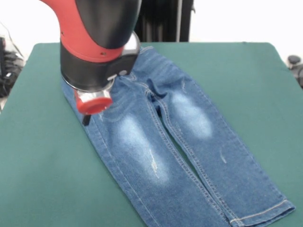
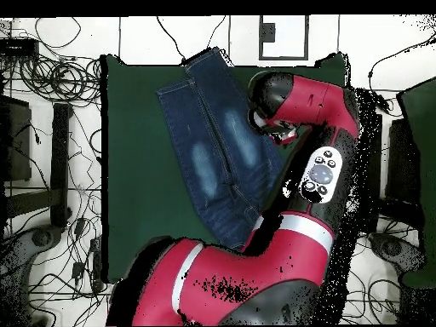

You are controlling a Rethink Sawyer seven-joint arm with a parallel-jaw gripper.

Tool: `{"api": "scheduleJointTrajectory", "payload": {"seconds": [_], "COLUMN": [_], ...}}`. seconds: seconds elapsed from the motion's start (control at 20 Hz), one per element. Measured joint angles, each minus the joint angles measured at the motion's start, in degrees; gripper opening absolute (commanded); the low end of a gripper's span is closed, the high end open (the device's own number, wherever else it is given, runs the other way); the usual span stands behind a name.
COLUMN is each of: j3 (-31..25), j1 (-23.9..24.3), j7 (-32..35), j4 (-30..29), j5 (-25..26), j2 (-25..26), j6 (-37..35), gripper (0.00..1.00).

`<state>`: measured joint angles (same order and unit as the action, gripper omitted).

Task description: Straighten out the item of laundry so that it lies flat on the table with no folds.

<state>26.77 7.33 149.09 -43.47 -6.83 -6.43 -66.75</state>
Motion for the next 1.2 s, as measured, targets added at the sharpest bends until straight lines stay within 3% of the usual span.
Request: {"api": "scheduleJointTrajectory", "payload": {"seconds": [0.6,1.2], "j3": [-6.1,-12.2], "j1": [3.2,3.1], "j7": [0.0,0.0], "j4": [-10.6,-13.3], "j5": [1.1,1.1], "j2": [-5.4,-5.2], "j6": [-2.9,-0.8], "gripper": [1.0,1.0]}}
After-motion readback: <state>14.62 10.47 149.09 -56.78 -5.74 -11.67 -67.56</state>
